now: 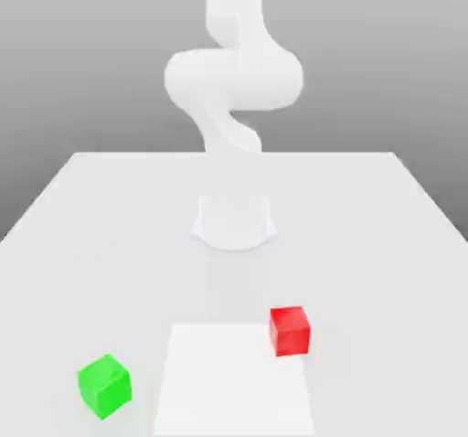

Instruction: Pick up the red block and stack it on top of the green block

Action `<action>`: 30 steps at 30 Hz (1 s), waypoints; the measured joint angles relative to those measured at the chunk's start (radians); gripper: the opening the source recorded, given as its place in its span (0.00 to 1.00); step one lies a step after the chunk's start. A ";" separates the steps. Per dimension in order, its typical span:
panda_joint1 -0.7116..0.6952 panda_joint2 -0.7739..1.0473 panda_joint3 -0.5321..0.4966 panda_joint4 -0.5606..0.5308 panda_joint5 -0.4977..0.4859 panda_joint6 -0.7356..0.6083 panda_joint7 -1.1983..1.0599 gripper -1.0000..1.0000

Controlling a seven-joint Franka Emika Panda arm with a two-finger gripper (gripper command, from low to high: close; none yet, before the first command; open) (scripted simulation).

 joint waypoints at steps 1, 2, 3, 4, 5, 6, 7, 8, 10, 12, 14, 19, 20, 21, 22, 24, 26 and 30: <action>0.005 0.035 0.007 -0.028 0.002 0.024 0.002 0.50; 0.009 0.069 0.014 -0.056 0.004 0.049 0.005 0.50; 0.014 0.102 0.020 -0.083 0.005 0.072 0.008 0.50; 0.016 0.136 0.029 -0.110 0.009 0.095 0.009 0.50; 0.021 0.169 0.036 -0.137 0.010 0.119 0.011 0.50; 0.026 0.203 0.043 -0.164 0.012 0.142 0.014 0.50; 0.030 0.236 0.049 -0.190 0.014 0.166 0.016 0.50; 0.035 0.270 0.056 -0.217 0.015 0.189 0.019 0.50; 0.045 0.339 0.070 -0.272 0.018 0.237 0.024 0.50; 0.056 0.411 0.083 -0.329 0.020 0.287 0.030 0.50; 0.067 0.488 0.097 -0.387 0.022 0.339 0.037 0.50; 0.090 0.711 0.119 -0.497 -0.001 0.500 0.071 0.50; 0.092 0.750 0.116 -0.496 -0.019 0.532 0.084 0.50; 0.095 0.788 0.108 -0.493 -0.038 0.563 0.099 0.50; 0.104 0.825 0.095 -0.489 -0.058 0.594 0.113 0.50; 0.133 0.898 0.058 -0.479 -0.091 0.656 0.137 0.50; 0.147 0.927 0.042 -0.475 -0.101 0.681 0.144 0.00; 0.146 0.927 0.042 -0.475 -0.103 0.681 0.147 0.00</action>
